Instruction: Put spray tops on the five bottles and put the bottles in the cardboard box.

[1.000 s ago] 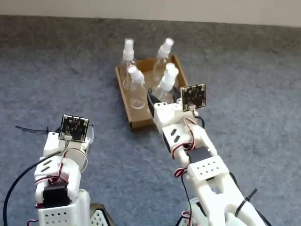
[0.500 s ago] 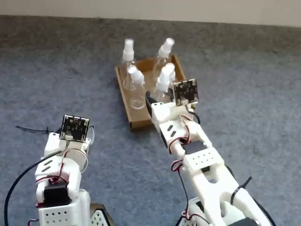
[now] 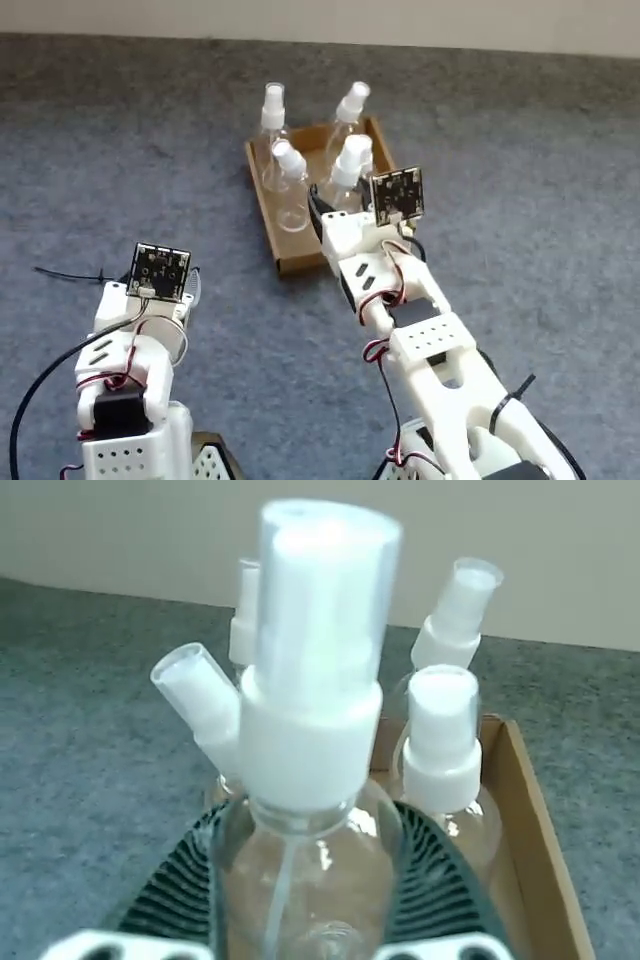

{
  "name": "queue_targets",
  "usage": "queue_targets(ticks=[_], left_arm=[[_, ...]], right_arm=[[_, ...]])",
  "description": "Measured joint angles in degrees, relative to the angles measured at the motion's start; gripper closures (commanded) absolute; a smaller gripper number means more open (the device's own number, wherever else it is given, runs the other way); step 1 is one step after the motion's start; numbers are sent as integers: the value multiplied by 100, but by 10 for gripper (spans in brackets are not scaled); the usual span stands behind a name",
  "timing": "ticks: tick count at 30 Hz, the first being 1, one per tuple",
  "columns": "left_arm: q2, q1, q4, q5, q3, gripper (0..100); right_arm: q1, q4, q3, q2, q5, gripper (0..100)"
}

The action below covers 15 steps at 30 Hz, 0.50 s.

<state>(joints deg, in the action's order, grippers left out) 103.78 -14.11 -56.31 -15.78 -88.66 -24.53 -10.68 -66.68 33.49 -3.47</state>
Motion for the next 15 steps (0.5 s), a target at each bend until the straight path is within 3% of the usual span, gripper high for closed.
queue_targets(ticks=[15], left_arm=[[0, 88, 0, 0, -88, 783]], right_arm=[[0, -677, 132, -1090, 0, 994]])
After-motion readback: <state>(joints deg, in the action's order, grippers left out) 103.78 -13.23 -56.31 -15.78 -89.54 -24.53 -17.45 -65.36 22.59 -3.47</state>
